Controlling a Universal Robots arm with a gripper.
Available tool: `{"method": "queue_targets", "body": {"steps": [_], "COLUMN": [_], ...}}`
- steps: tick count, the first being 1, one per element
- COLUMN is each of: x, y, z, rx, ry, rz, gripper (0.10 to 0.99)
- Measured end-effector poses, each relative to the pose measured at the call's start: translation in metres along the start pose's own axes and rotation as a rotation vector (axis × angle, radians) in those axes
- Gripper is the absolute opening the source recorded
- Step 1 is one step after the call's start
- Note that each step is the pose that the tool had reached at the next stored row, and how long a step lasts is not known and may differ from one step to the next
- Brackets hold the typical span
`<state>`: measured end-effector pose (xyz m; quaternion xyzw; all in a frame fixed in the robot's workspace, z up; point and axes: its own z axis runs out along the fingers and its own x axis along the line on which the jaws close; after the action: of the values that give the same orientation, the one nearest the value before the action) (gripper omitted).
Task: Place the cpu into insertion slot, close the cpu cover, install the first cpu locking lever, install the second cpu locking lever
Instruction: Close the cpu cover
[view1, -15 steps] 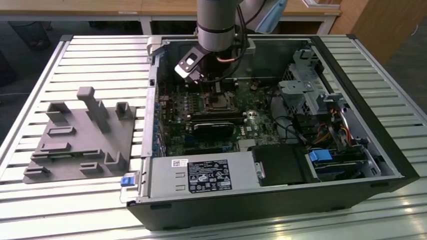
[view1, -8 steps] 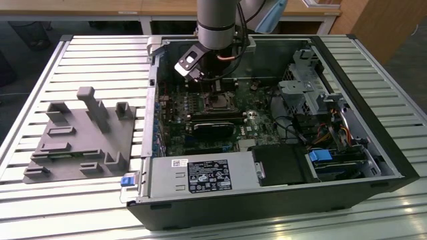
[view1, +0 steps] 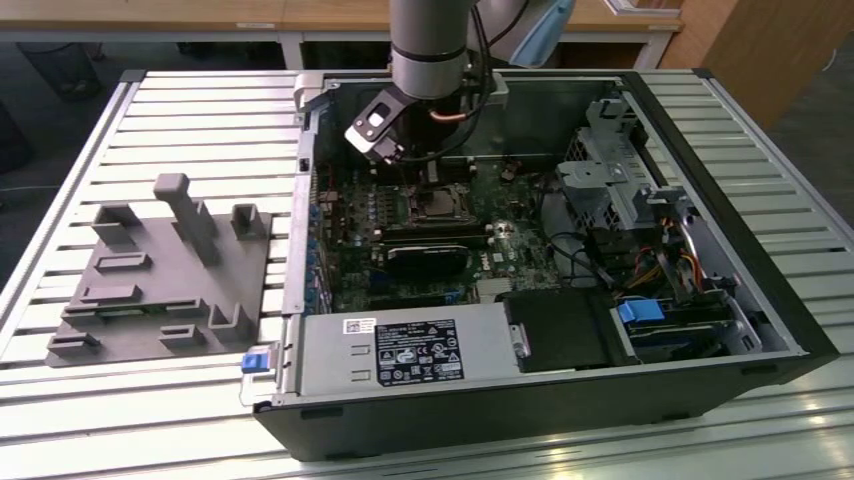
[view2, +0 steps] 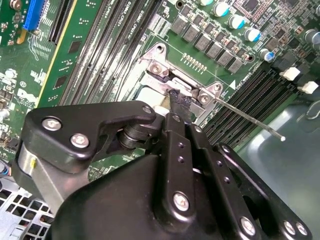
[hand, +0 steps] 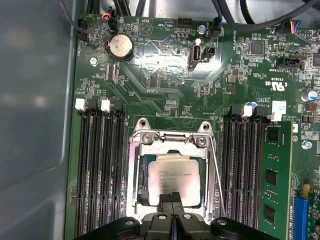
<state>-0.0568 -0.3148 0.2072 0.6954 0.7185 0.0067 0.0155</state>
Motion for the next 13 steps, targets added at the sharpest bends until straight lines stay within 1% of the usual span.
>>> {"method": "queue_targets", "body": {"steps": [2,10,13], "x": [0.0001,0.0000,0.0004], "y": [-0.0010,-0.0016,-0.0003], "z": [0.0010,0.0076,0.0084], "rx": [0.000,0.001,0.000], "ry": [0.0001,-0.0011,-0.0002], "rz": [0.000,0.000,0.000], "gripper": [0.106,0.106,0.106]}}
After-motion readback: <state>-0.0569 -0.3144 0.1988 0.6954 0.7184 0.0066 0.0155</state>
